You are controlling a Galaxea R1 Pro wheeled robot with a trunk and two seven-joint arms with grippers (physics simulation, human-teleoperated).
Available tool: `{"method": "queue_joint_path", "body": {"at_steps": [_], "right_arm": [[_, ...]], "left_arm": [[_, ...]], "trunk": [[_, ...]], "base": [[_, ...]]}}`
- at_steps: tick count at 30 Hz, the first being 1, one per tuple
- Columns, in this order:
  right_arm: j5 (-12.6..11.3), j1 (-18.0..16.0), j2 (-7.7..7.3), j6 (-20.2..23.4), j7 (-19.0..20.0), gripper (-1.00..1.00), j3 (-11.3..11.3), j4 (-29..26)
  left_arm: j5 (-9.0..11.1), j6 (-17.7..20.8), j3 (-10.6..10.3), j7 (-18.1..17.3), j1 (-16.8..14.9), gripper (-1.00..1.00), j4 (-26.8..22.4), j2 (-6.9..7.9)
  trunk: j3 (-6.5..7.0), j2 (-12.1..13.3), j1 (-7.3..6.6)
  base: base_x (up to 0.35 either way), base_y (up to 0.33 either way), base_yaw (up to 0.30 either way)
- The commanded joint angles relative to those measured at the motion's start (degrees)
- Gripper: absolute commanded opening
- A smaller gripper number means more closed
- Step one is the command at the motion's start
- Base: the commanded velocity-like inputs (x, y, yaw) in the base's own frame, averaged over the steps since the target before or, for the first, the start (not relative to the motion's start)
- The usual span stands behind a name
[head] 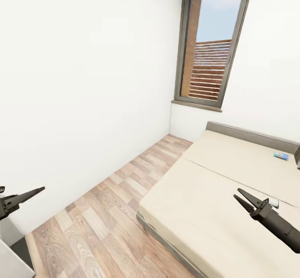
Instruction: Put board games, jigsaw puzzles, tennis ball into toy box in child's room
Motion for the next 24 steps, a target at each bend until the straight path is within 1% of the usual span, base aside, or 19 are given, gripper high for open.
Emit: {"method": "queue_joint_path", "body": {"at_steps": [1, 13, 24], "right_arm": [[-0.4, -0.1, -0.01, 0.4, 0.0, 1.0, 0.0, 0.0], [-0.4, -0.1, -0.01, 0.4, -0.1, 1.0, 0.1, 0.1], [-0.4, -0.1, -0.01, 0.4, -0.1, 1.0, 0.2, 0.1]], "left_arm": [[-0.1, 0.6, 0.0, -0.2, 0.0, 1.0, 0.0, 0.02], [-0.1, 0.6, 0.0, -0.2, 0.0, 1.0, 0.0, 0.0], [-0.1, 0.6, -0.1, -0.2, 0.0, 1.0, 0.0, -0.11]], "trunk": [[-0.13, -0.1, 0.02], [-0.13, -0.1, 0.02], [-0.13, -0.1, 0.02]], "base": [[-0.164, -0.191, -0.278], [-0.149, -0.205, -0.278], [-0.027, -0.137, -0.279]]}}
